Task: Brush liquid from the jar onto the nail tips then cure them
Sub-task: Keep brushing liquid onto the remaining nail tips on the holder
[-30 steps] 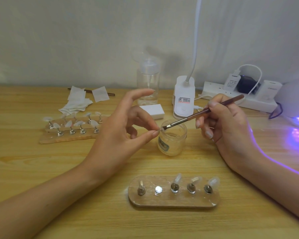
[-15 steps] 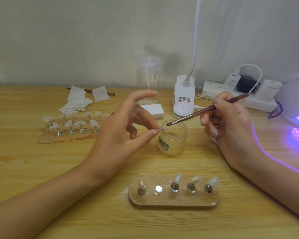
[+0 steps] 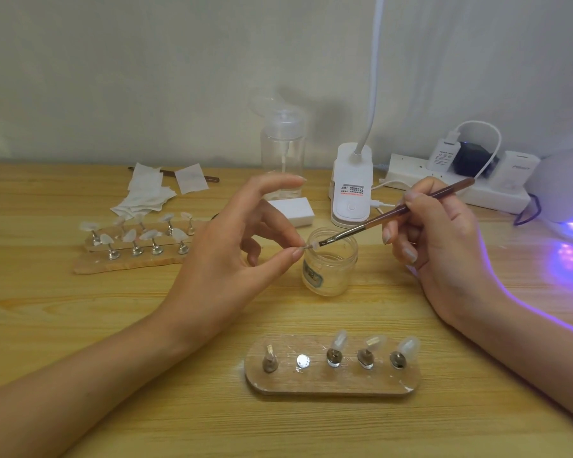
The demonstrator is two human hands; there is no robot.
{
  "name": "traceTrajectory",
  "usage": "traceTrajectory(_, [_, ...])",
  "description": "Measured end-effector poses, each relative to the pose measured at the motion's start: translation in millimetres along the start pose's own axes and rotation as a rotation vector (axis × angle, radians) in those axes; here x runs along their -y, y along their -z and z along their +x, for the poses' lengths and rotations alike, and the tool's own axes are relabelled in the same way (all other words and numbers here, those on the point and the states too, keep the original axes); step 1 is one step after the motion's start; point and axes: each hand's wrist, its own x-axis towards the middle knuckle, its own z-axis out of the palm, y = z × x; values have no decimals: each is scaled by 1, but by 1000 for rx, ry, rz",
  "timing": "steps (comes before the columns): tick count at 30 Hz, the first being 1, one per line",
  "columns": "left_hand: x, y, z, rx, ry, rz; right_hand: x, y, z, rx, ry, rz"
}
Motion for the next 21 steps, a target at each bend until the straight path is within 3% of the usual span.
traceTrajectory(5, [1,0,0,12,-9,-8,2,-2,-1,56,18,39])
traceTrajectory(10, [-1,0,0,13,5,-27,1,0,0,-18,-16,-11])
traceTrajectory(14, [0,0,0,22,22,-58,3,-2,-2,70,38,28])
traceTrajectory(18, [1,1,0,39,30,-90,2,-1,-1,-7,-9,-21])
traceTrajectory(21, [2,0,0,50,43,-110,3,-1,-2,29,28,25])
